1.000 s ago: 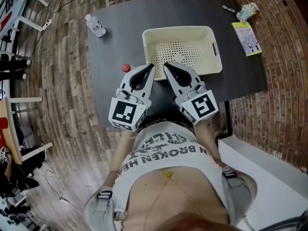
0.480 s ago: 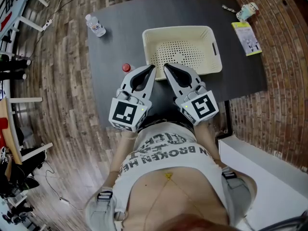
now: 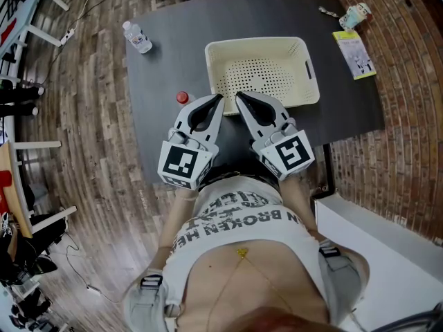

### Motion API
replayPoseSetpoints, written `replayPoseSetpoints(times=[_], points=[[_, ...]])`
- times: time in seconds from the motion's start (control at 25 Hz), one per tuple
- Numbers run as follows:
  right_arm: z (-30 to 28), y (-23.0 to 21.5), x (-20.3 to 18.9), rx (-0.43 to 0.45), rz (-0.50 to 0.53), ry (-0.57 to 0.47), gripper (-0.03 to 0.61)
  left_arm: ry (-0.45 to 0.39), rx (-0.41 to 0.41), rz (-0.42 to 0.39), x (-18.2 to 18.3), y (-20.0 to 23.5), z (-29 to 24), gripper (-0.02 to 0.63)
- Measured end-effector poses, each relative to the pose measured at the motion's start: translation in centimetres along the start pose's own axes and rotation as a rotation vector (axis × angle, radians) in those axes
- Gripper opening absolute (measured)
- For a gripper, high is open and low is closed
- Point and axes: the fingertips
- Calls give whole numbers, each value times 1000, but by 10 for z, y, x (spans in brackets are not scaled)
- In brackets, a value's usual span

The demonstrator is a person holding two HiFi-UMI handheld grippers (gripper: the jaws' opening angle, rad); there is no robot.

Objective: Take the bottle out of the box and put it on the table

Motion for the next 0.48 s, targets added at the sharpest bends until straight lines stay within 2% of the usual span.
replayPoseSetpoints(times=[0.48], points=[[-5,1,-3,2,-4,13,8,5,-8,6,-2,3,1,8]])
Point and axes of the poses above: the fingertips, and each gripper's own axes: z backward along the fingers, y to its left, x out of its top, and after that the axes turned 6 degrees about -y, right-handed
